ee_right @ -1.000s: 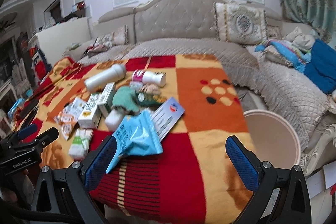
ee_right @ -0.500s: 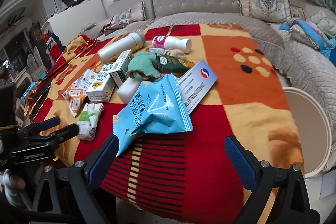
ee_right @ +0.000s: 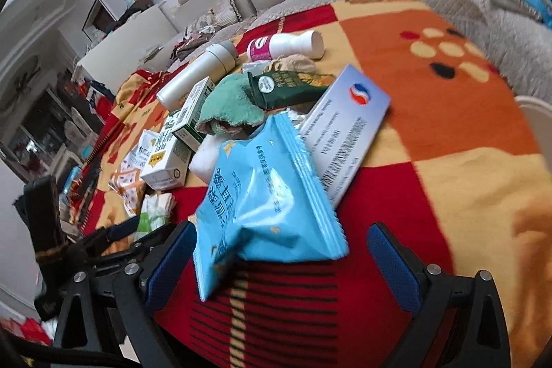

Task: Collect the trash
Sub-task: 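Grasp the blue snack wrapper with the right tool while the left tool grasps the white tissue pack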

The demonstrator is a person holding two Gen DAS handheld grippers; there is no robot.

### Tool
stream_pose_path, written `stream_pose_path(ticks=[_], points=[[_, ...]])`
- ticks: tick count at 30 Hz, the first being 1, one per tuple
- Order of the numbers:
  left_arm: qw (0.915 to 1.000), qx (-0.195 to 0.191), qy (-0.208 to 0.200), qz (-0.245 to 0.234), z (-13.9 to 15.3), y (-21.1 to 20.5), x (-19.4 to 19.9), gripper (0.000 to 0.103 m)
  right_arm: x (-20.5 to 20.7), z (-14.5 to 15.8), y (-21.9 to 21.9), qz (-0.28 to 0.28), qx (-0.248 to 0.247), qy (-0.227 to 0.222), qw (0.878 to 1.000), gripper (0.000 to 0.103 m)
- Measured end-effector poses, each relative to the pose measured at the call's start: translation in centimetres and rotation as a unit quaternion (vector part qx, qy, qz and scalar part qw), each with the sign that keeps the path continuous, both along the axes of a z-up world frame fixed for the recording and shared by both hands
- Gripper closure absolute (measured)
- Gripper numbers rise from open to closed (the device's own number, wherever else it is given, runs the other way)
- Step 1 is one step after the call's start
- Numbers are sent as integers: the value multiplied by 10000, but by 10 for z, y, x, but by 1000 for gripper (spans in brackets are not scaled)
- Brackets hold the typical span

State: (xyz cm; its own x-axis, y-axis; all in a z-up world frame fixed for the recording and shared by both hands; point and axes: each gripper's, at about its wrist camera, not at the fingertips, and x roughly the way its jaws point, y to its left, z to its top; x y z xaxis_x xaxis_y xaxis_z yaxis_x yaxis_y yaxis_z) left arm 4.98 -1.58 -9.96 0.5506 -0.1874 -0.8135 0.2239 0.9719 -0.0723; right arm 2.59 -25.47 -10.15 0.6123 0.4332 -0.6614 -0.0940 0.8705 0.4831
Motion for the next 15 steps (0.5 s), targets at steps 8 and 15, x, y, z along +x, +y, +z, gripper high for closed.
stream_pose_path(ticks=[8, 15], points=[[9998, -162, 72, -115, 12, 2, -7, 65, -8, 8, -1, 158, 163, -105, 9997, 66], [9984, -241, -249, -437, 45, -23, -19, 65, -32, 32, -11, 289, 91, -443, 9986, 72]])
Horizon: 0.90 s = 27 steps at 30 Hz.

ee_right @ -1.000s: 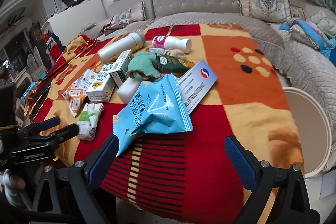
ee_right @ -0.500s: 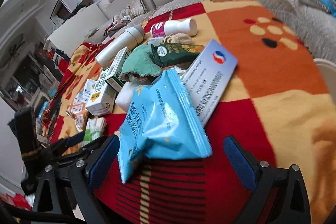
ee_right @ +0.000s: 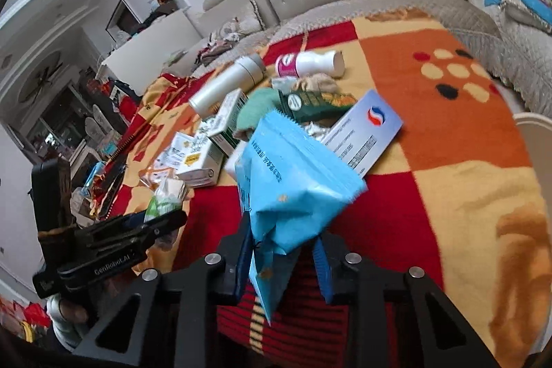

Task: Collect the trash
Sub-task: 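Grasp the blue snack wrapper with the right tool while the left tool grasps the white tissue pack, then carry both items over the white bin and open both tools to drop them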

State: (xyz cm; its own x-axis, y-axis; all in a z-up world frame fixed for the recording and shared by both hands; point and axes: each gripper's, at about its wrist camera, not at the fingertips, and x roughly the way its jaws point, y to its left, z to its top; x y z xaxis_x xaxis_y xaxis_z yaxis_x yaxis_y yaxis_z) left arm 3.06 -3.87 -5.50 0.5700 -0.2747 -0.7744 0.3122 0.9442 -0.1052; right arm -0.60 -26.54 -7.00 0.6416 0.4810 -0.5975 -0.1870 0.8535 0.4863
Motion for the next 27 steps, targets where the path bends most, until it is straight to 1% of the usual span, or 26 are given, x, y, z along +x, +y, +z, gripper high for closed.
stream_pose_path(ticks=[3, 8, 11, 13, 18, 22, 24, 27], points=[[9998, -36, -44, -186, 7, -18, -2, 65, -9, 9, -10, -69, -4, -135, 9999, 73], [9982, -177, -34, -571, 18, -57, -1, 65, -22, 21, -35, -359, -123, -346, 9987, 73], [9962, -197, -69, -842, 22, -87, 1, 65, -29, 27, -64, -679, -163, -415, 9967, 73], [9943, -239, -20, -1041, 22, -110, 4, 65, -35, 32, -85, -919, -195, -480, 9944, 73], [9901, -389, 90, -1348, 23, -160, 11, 65, -45, 38, -140, -1548, -350, -502, 9861, 73], [9861, -414, 158, -1603, 23, -203, 13, 65, -51, 38, -178, -2007, -671, -442, 9763, 73], [9840, -412, 199, -1724, 22, -223, 15, 65, -52, 33, -196, -2230, -821, -365, 9707, 73], [9805, -438, 316, -1892, 18, -251, 20, 65, -52, 23, -217, -2430, -903, -227, 9655, 73]])
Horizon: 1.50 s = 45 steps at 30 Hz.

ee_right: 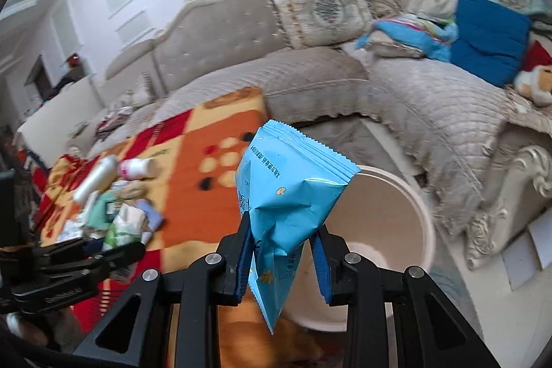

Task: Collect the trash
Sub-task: 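Carry both items over the white bin and open both tools to drop them, then move both tools back over the items on the blanket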

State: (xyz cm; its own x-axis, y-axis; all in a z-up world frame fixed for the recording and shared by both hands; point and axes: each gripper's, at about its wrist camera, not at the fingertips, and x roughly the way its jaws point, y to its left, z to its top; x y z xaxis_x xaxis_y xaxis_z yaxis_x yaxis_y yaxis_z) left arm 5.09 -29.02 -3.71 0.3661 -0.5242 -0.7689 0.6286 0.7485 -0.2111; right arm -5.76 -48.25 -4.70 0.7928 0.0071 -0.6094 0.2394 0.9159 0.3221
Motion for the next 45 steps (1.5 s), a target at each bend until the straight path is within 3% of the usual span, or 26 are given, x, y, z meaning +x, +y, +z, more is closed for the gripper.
stream_pose_path(ticks=[12, 19, 21, 23, 37, 41, 45], points=[[9995, -11, 78, -291, -15, -77, 15, 61, 14, -58, -46, -461, 62, 630, 9969, 73], [9991, -180, 209, -337, -24, -87, 22, 48, 21, -78, -59, -601, 122, 889, 9941, 72], [9987, -259, 255, -350, -25, -88, 25, 44, 21, -82, -61, -635, 163, 922, 9936, 52], [9984, -322, 304, -363, -25, -86, 26, 39, 20, -82, -61, -644, 170, 915, 9936, 44], [9998, -189, 12, -86, -17, -63, 17, 39, 16, -69, -38, -478, 29, 781, 9958, 43], [9999, -109, -121, 43, -15, -50, 15, 39, 13, -59, -26, -450, -105, 697, 9965, 33], [9995, -102, -196, 231, -11, -31, 14, 39, 11, -49, -14, -373, -171, 620, 9972, 32]])
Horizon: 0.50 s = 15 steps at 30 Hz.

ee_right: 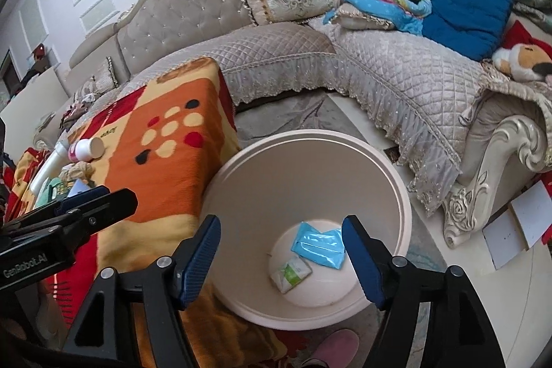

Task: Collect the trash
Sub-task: 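Move both tools back over the items on the blanket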

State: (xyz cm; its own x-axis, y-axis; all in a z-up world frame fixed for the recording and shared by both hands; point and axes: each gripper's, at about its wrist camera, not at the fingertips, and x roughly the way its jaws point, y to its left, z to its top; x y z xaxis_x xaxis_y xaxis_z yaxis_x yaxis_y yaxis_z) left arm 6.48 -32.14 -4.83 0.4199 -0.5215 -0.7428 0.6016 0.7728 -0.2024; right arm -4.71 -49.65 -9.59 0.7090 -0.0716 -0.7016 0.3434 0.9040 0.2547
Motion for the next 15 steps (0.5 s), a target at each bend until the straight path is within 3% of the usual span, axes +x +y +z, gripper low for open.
stream_pose_path(ticks=[15], points=[[9959, 91, -498, 752, 18, 77, -13, 39, 3, 23, 54, 480, 60, -183, 9987, 30]])
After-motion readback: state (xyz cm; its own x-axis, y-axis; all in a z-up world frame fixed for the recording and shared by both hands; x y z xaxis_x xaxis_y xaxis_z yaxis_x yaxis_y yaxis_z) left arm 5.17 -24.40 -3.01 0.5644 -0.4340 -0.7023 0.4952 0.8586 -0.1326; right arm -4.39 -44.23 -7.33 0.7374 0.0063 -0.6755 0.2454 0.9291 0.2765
